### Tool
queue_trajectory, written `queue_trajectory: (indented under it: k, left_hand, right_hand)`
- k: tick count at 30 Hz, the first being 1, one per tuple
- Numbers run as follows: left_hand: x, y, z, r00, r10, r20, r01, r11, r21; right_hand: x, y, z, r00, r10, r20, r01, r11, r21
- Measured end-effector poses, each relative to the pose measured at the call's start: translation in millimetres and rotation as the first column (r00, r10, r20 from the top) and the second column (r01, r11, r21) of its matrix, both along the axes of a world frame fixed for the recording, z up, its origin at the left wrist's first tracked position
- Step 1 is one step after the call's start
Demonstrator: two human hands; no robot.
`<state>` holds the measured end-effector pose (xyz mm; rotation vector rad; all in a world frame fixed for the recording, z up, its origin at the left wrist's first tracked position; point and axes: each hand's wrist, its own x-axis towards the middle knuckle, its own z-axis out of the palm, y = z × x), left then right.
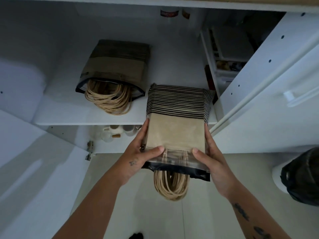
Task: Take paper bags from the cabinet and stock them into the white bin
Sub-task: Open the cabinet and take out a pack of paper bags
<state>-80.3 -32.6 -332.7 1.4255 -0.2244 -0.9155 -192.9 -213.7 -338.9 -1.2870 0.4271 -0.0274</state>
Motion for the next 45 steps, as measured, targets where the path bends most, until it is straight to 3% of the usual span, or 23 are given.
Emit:
queue_trajectory:
  k: [6, 13, 32, 45]
  left_hand:
    - [-28.3, 5.4, 10.0, 0.999, 0.022, -0.028, -0.022, 1.0, -0.011]
    - [-59.9, 18.3, 47.1, 0.998, 0.061, 0.004, -0.061, 0.998, -0.026]
    - [-153.7, 54.1, 253.9, 0.98, 0.016, 0.198, -0.024, 0.999, 0.037]
    - [-152.0, 41.2, 366.4, 0.947, 0.127, 0.297, -0.116, 0.992, -0.054]
  right_hand:
    - [-18.6, 7.1, 16.1, 0.998, -0.053, -0.04, 0.056, 0.996, 0.073]
    - [-48.6, 18.0, 56.7, 0.998, -0.059, -0.017, 0.06, 0.997, 0.047]
    - [-140.0, 43.9, 249.3, 0.996, -0.013, 0.09, 0.024, 0.993, -0.116]
    - [-119.6, 20.1, 358.6, 0.973, 0.094, 0.211, -0.051, 0.978, -0.201]
